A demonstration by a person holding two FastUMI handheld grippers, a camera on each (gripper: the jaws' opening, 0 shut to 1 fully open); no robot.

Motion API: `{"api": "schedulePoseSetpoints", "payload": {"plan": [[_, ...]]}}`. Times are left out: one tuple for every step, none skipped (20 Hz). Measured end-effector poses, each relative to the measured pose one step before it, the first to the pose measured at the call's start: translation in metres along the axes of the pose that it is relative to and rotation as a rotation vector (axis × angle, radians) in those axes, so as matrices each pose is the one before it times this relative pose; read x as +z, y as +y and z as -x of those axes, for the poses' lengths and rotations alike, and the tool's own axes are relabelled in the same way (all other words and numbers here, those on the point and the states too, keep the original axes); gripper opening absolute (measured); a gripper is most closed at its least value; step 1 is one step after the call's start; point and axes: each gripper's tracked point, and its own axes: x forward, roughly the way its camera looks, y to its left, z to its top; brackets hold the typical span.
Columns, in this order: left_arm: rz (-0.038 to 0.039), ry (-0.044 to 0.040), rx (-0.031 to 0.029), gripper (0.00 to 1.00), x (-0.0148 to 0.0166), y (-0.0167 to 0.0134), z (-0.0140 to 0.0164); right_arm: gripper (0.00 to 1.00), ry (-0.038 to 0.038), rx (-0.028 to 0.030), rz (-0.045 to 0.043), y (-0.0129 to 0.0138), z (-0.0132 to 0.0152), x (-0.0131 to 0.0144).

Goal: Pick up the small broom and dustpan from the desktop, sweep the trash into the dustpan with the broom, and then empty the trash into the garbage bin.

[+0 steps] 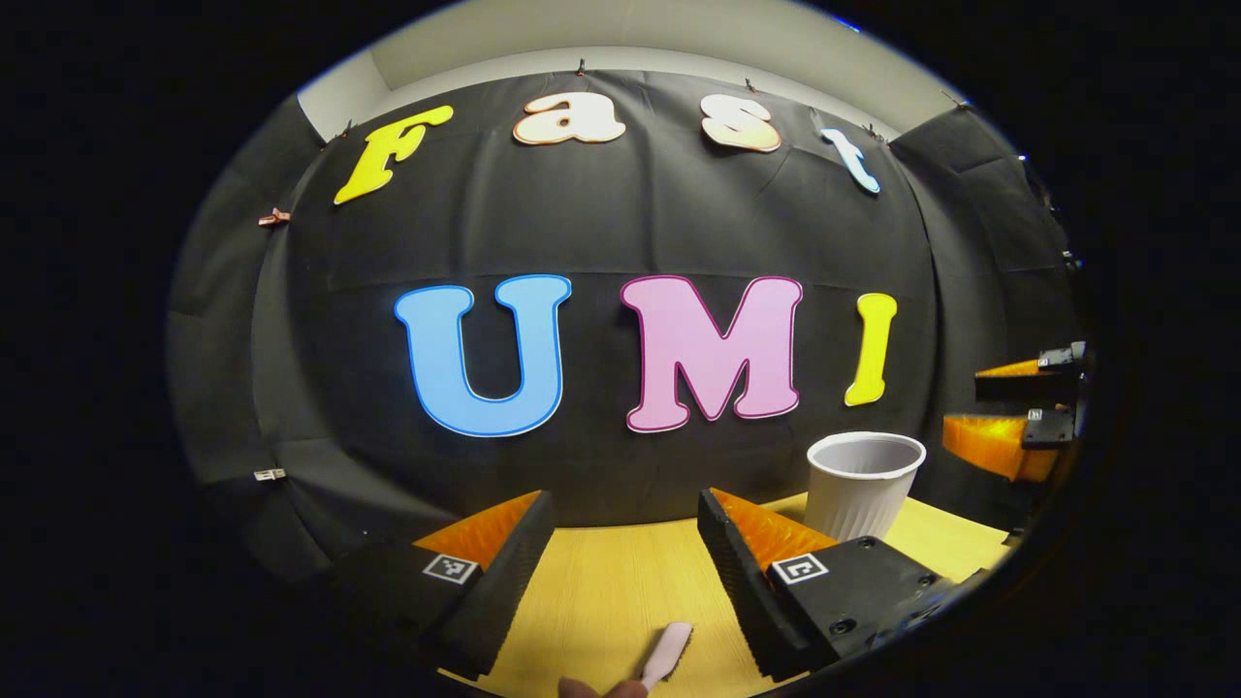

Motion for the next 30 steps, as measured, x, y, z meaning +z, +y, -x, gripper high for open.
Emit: {"api": "schedulePoseSetpoints", "payload": {"plan": [[-0.00462, 0.00600, 0.00601, 0.94, -0.00151, 0.00045, -0.00028, 0.97, 0.06077, 0.04314, 0.00062, 0.00487, 0.00421, -0.01924], [-0.00492, 0.00713, 0.00766, 0.94, -0.00370, 0.00147, -0.00016, 0.97, 0.06714, 0.03472, -0.00066, 0.00463, 0.00309, -0.02121], [-0.00231, 0.00626, 0.00427, 0.94, -0.00241, 0.00054, -0.00028, 0.96, 0.06566, 0.02423, -0.00172, 0.00286, 0.00357, -0.02238], [-0.00042, 0.00732, 0.00132, 0.94, -0.00381, -0.00103, -0.00001, 0.96, 0.06942, 0.01819, -0.00388, 0.00223, 0.00126, -0.02330], [-0.00085, 0.00952, 0.00017, 0.94, -0.00333, -0.00015, 0.00016, 0.95, 0.06986, 0.01588, -0.00555, 0.00210, 0.00106, -0.02531], [-0.00329, 0.00963, 0.00064, 0.94, -0.00519, -0.00051, -0.00012, 0.95, 0.07152, 0.00758, -0.01135, 0.00140, -0.00161, -0.02563], [-0.00477, 0.00662, 0.00161, 0.94, -0.00220, 0.00026, 0.00029, 0.94, 0.06774, 0.01149, -0.01373, 0.00195, -0.00166, -0.02550], [-0.00496, 0.00505, 0.00144, 0.94, -0.00303, 0.00000, -0.00017, 0.93, 0.05903, 0.00922, -0.01127, 0.00282, -0.00408, -0.02284], [-0.00474, 0.00520, 0.00146, 0.94, -0.00194, -0.00007, 0.00046, 0.92, 0.05682, 0.00883, -0.00544, 0.00147, -0.00557, -0.02215], [-0.00379, 0.00481, 0.00112, 0.94, -0.00274, -0.00065, 0.00037, 0.92, 0.05958, 0.00651, 0.00248, 0.00163, -0.00689, -0.02080], [-0.00237, 0.00554, -0.00116, 0.94, -0.00180, -0.00062, 0.00067, 0.91, 0.05335, -0.00057, 0.00359, -0.00084, -0.00880, -0.02031], [-0.00126, 0.00676, -0.00034, 0.94, -0.00360, -0.00065, 0.00060, 0.89, 0.04996, -0.00087, -0.00115, -0.00154, -0.00950, -0.01748], [-0.00086, 0.00634, -0.00120, 0.94, -0.00128, -0.00047, 0.00044, 0.88, 0.04263, 0.00426, -0.01163, -0.00101, -0.01201, -0.01581], [-0.00196, 0.00528, -0.00185, 0.94, -0.00239, -0.00091, 0.00159, 0.87, 0.03720, 0.00389, -0.01147, -0.00080, -0.01089, -0.01289], [-0.00446, 0.00296, -0.00107, 0.94, -0.00064, -0.00032, 0.00050, 0.87, 0.04066, -0.00030, -0.01183, -0.00154, -0.01309, -0.01293], [-0.00690, 0.00008, 0.00265, 0.94, -0.00131, 0.00044, 0.00010, 0.86, 0.03345, 0.00301, -0.01693, -0.00037, -0.01134, -0.00871], [-0.00553, -0.00032, 0.00027, 0.95, 0.00083, -0.00013, 0.00006, 0.86, 0.03313, 0.00315, -0.01504, -0.00104, -0.01206, -0.00705], [-0.00627, -0.00016, 0.00392, 0.97, -0.00080, 0.00129, 0.00058, 0.85, 0.03287, 0.01074, -0.01478, 0.00088, -0.01005, -0.00689], [-0.00416, 0.00159, 0.00256, 0.97, 0.00042, 0.00110, 0.00049, 0.85, 0.02946, 0.01141, -0.01388, 0.00229, -0.01146, -0.00665], [-0.00085, 0.00305, 0.00162, 0.97, -0.00274, 0.00015, 0.00144, 0.85, 0.02126, 0.00319, -0.00701, 0.00120, -0.00900, -0.00253], [0.00087, 0.00421, 0.00141, 0.97, -0.00012, 0.00054, 0.00134, 0.84, 0.01591, 0.00074, -0.00390, -0.00018, -0.01068, -0.00041], [0.00073, 0.00496, 0.00200, 0.97, -0.00186, 0.00062, 0.00037, 0.83, 0.01063, 0.00003, -0.00195, -0.00012, -0.00666, 0.00179], [-0.00080, 0.00522, 0.00204, 0.97, -0.00142, 0.00144, 0.00019, 0.83, 0.00540, 0.00033, -0.00104, -0.00050, -0.00355, 0.00066], [-0.00187, 0.00429, 0.00442, 0.98, -0.00185, 0.00135, 0.00105, 0.83, 0.00328, -0.00107, -0.00242, -0.00046, -0.00511, 0.00339], [-0.00200, 0.00351, 0.00347, 0.98, -0.00016, 0.00127, 0.00038, 0.83, 0.00666, 0.00407, -0.00427, 0.00067, -0.00468, 0.00126], [-0.00091, 0.00354, 0.00292, 0.98, -0.00234, 0.00181, 0.00074, 0.83, 0.00445, 0.00061, -0.00677, 0.00110, -0.00416, 0.00201], [-0.00046, 0.00332, 0.00273, 0.98, -0.00188, 0.00083, 0.00045, 0.76, 0.00678, 0.00987, -0.00885, 0.00251, -0.00562, 0.00303], [-0.00036, 0.00250, 0.00243, 0.97, -0.00019, 0.00079, -0.00035, 0.67, 0.01202, -0.00317, -0.00759, -0.00006, -0.00378, 0.00095], [-0.00027, 0.00154, 0.00269, 0.98, 0.00040, 0.00173, 0.00065, 0.55, -0.00158, -0.00135, -0.00954, 0.00124, 0.00348, 0.00367], [0.00052, -0.00057, 0.00067, 0.97, -0.00048, 0.00091, 0.00043, 0.54, 0.00954, -0.00246, -0.00316, 0.00028, -0.00737, 0.00153]]}}
